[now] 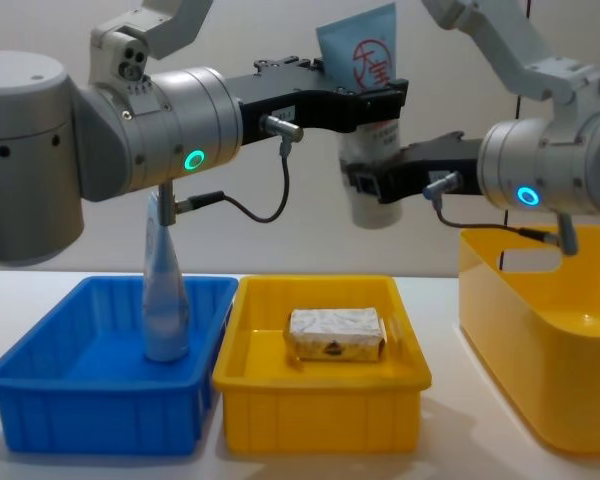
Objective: Bimanual collaborative sorting of washing and personal care products
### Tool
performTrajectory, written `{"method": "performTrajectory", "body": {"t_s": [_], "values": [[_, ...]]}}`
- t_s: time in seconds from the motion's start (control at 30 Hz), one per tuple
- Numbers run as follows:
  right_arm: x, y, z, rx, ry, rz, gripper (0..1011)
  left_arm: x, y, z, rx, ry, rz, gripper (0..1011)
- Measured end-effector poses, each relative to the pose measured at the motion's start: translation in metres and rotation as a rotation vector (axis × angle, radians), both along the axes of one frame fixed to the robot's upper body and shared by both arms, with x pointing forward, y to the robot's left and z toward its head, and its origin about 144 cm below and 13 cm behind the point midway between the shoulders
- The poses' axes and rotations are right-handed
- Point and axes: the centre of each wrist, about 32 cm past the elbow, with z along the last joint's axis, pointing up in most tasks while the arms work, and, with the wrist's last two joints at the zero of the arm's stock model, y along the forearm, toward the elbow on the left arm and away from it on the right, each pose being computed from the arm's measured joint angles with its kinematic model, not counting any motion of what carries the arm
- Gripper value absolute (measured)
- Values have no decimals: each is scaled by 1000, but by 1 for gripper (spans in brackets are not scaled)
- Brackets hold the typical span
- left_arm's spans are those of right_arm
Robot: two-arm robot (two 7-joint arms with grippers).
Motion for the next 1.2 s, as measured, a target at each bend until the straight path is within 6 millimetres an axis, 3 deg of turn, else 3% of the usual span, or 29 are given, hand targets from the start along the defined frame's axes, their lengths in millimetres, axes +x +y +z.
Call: {"method": "performTrajectory", "body": {"t_s": [0.2, 0.6, 1.2], "values": [[1, 0, 1, 27, 5, -80, 280, 0, 0, 0, 0, 0, 0, 1000], [3, -2, 0, 64, 21, -264, 180, 0, 0, 0, 0, 1, 0, 1001], [13, -14, -6, 74, 99, -565, 158, 0, 0, 0, 0, 1, 0, 1001]]}}
